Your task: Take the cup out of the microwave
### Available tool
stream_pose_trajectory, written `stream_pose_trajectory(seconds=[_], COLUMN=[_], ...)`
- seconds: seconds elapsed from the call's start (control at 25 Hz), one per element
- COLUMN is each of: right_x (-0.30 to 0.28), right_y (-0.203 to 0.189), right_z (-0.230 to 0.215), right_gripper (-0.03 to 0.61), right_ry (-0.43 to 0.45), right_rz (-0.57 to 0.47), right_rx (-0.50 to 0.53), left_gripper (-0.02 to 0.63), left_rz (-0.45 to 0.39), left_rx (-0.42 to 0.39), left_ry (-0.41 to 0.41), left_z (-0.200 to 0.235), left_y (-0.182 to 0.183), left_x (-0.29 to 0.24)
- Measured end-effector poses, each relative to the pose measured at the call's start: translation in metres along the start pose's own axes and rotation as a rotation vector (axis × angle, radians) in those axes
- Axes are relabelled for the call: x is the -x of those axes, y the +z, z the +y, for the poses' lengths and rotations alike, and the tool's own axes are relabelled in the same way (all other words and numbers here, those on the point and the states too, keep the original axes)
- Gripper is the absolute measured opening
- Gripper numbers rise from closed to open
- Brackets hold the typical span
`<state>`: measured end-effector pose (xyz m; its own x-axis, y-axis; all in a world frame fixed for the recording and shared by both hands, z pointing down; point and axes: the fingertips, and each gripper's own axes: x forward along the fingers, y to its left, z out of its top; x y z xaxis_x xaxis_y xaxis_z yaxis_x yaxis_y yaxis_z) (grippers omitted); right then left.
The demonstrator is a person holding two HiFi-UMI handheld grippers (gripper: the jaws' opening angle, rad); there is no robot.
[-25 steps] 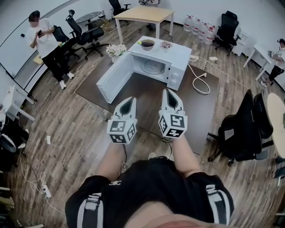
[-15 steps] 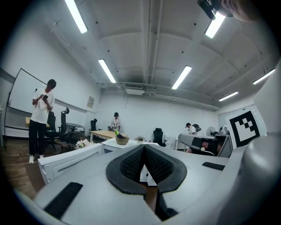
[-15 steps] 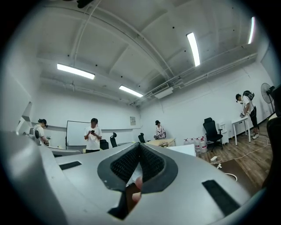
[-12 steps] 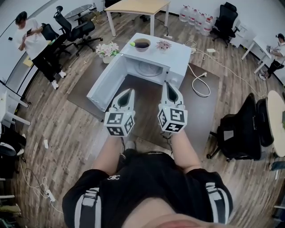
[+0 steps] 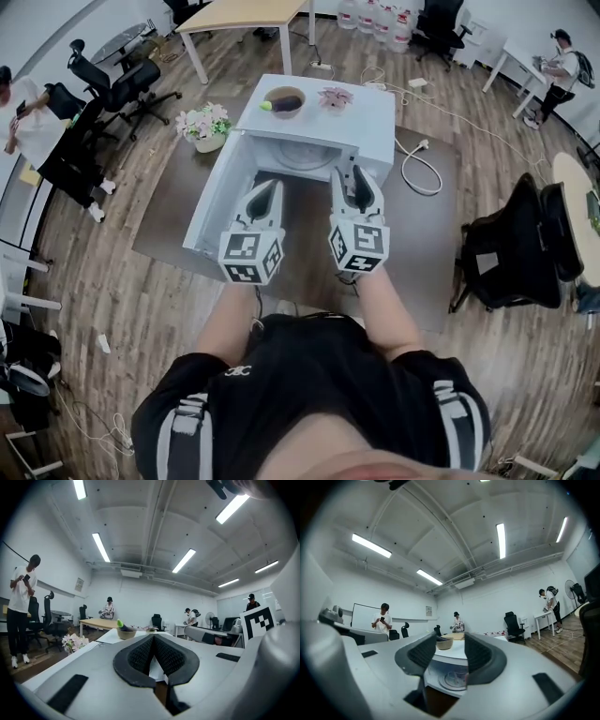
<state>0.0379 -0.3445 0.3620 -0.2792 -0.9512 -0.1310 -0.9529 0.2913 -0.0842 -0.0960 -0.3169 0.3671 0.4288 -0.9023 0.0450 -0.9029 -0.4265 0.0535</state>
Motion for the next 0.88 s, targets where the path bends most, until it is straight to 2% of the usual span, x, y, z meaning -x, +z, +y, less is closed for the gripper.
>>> stream_pose_trajectory(seconds=[0.08,0.2,0.56,0.88], right_x=[-0.016,-0.04,-0.096,-0.149], right_y=[-0.012,-0.04,-0.131,-0.197], right_z=[0.012,0.022,0.038,0.019], right_gripper=[0.247,0.321,0.431,0.44], right_ry=[0.028,0.023,-0.025,-0.127], right_rz=[0.0,0.043,0.204,0.295], right_rx=[0.007,0.004,0.013,0.012], left_gripper=[-0.008,-0.008,-0.008,-0.008], left_rz=[0.007,0.021,0.07,0.106], left_rx=[0.005,-0.006,0.034,0.037], left_ry=[-0.019,-0.032,-0.051,-0.03], left_z=[0.012,0.03,0.071,0.093], left_y=[-0.004,-0.013,-0.044,-0.067], left_x=[-0.007,-0.014,-0.031,-0.047])
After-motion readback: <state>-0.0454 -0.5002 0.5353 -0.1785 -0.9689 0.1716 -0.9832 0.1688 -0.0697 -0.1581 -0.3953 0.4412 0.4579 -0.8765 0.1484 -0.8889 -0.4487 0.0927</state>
